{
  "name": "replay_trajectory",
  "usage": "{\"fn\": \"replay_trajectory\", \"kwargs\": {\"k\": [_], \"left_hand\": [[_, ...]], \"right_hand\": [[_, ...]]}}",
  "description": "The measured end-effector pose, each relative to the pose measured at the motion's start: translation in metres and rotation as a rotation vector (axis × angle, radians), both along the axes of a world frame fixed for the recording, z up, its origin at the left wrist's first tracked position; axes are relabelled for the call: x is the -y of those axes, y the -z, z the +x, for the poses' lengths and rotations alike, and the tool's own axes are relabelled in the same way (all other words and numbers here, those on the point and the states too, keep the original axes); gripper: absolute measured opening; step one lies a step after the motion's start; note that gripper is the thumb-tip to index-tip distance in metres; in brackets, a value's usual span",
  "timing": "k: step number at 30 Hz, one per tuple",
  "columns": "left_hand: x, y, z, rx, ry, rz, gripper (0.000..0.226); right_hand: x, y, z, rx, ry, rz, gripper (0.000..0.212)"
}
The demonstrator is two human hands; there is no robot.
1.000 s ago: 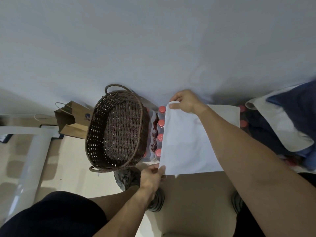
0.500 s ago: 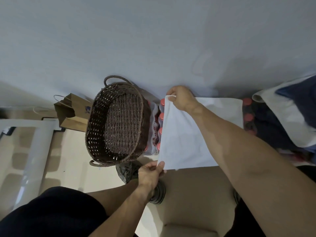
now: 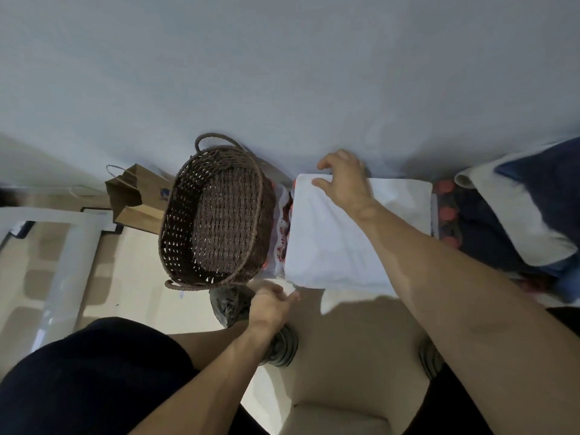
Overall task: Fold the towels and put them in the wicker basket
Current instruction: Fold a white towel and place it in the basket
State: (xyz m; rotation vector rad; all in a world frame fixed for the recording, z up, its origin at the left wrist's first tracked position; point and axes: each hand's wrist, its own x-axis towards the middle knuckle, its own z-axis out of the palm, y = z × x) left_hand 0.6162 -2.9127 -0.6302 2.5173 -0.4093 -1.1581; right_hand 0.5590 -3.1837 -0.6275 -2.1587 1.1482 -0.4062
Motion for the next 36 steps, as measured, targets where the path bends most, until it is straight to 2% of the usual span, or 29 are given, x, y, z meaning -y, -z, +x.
{"fn": "replay_trajectory", "kwargs": {"k": [2, 4, 8, 10, 13, 15, 17, 19, 21, 23, 25, 27, 31, 36], "left_hand": [[0.013, -0.007, -0.007, 0.111, 0.02, -0.156, 0.019], [0.032, -0.015, -0.016, 0.095, 0.061, -0.372, 0.012], [0.081, -0.02, -0.032, 0.134, 0.428, -0.553, 0.013], [0.109, -0.017, -0.038, 0.194, 0.66, -0.48, 0.027], [0.145, -0.013, -0.039, 0.202, 0.834, -0.288, 0.042], [0.166, -0.014, -0.041, 0.241, 0.903, -0.133, 0.049], [0.186, -0.017, -0.05, 0.321, 0.972, -0.068, 0.052], [0.204, -0.02, -0.066, 0.373, 1.086, -0.141, 0.053], [0.219, -0.021, -0.084, 0.366, 1.207, -0.208, 0.056], [0.23, -0.019, -0.097, 0.344, 1.282, -0.16, 0.06], [0.237, -0.014, -0.105, 0.359, 1.335, -0.069, 0.064], [0.241, -0.009, -0.109, 0.407, 1.36, -0.021, 0.067], [0.247, -0.005, -0.111, 0.437, 1.369, 0.018, 0.07], [0.248, -0.003, -0.108, 0.403, 1.338, 0.007, 0.069]], "right_hand": [[-0.003, -0.005, -0.029, 0.044, 0.049, 0.007, 0.027], [-0.011, -0.009, -0.061, 0.063, 0.1, 0.062, 0.023], [-0.043, -0.006, -0.134, -0.145, 0.204, 0.073, 0.026], [-0.06, -0.007, -0.166, -0.282, 0.259, 0.137, 0.038], [-0.078, -0.012, -0.197, -0.493, 0.285, 0.212, 0.054], [-0.088, -0.016, -0.209, -0.529, 0.344, 0.26, 0.062], [-0.1, -0.013, -0.215, -0.523, 0.41, 0.341, 0.07], [-0.114, -0.007, -0.217, -0.459, 0.467, 0.412, 0.069], [-0.125, -0.002, -0.216, -0.305, 0.55, 0.435, 0.05], [-0.133, 0.005, -0.218, -0.198, 0.573, 0.417, 0.037], [-0.14, 0.015, -0.22, -0.213, 0.528, 0.368, 0.03], [-0.145, 0.02, -0.219, -0.185, 0.541, 0.421, 0.021], [-0.158, 0.027, -0.213, -0.111, 0.557, 0.455, 0.024], [-0.168, 0.027, -0.213, 0.245, 0.604, 0.639, 0.024]]}}
